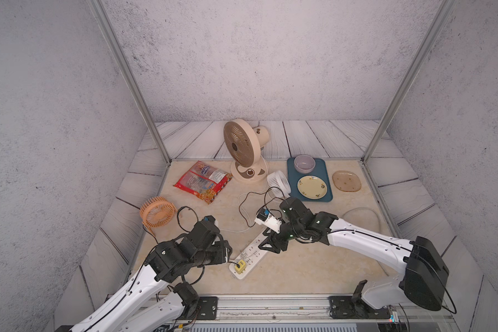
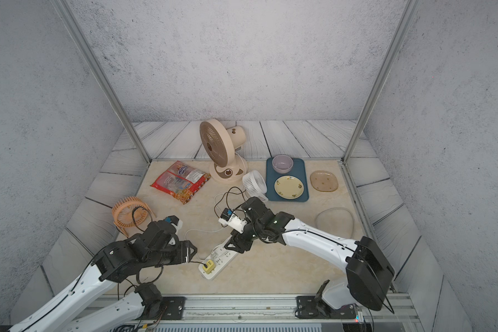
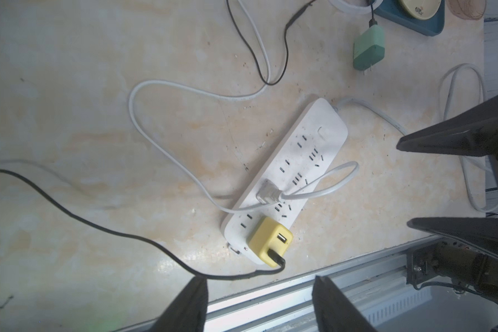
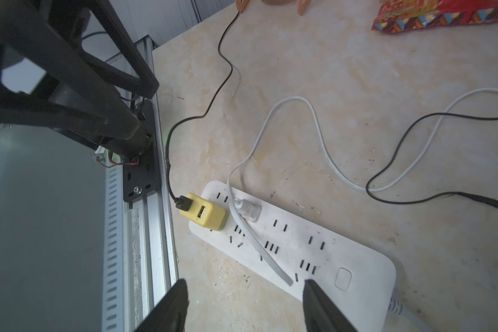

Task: Unplug the desk fan from the power strip
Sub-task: Place the plug at the center of the board, then adjust the socket at the center of the board.

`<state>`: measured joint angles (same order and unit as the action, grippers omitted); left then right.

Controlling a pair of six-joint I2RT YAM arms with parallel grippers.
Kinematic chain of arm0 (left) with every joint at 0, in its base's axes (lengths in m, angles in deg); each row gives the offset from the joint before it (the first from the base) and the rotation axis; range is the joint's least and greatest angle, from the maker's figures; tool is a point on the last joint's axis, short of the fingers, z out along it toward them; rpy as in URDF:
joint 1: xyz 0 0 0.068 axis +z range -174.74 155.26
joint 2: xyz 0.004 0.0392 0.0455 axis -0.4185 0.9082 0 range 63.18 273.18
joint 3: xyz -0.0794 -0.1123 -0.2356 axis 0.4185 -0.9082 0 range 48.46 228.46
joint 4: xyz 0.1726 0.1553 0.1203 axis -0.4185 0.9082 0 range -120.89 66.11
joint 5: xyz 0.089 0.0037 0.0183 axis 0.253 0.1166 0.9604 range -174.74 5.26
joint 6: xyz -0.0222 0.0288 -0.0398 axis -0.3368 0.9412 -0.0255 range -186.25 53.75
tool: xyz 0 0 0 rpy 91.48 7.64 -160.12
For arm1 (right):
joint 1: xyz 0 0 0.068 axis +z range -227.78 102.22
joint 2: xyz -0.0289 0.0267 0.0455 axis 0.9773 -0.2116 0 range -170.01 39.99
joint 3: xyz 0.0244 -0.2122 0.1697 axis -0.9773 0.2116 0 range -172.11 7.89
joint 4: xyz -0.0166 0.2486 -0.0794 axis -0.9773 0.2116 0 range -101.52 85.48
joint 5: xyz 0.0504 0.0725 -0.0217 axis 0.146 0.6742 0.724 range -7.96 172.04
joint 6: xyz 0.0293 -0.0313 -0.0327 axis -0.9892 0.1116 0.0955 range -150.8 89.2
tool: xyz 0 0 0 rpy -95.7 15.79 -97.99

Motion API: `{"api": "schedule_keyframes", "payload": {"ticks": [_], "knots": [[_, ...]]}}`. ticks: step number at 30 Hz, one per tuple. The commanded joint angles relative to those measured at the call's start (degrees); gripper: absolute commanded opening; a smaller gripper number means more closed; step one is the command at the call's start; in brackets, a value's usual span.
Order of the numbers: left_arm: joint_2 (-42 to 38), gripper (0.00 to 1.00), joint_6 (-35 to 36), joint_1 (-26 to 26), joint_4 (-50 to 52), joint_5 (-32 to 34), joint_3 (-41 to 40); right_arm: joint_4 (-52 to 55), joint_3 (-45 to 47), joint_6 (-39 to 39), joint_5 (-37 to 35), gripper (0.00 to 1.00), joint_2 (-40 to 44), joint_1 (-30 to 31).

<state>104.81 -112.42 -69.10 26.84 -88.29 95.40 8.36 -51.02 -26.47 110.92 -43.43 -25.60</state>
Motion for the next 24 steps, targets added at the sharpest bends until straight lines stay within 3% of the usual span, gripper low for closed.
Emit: {"api": "schedule_keyframes", "payload": {"ticks": [1, 8, 19, 24], "knots": [[0.2, 0.61, -0.1, 0.4, -0.5, -4.4, -1.2, 0.7, -2.5, 3.0, -0.1, 0.64, -3.1, 2.1], [2.8, 0.57, -0.5, 0.4, -1.2, -7.0, -2.2, 1.9, -6.6, 5.2, -2.6, 0.56, -8.9, 4.8], [1.0, 0.55, -2.7, 0.4, 5.9, -2.9, 1.1, 5.3, -9.6, 8.0, -3.0, 0.41, -12.8, 6.7], [1.1, 0.58, -4.7, 0.4, 8.1, -7.7, -0.6, 8.0, -11.7, 8.3, -2.9, 0.31, -14.7, 7.2]]}}
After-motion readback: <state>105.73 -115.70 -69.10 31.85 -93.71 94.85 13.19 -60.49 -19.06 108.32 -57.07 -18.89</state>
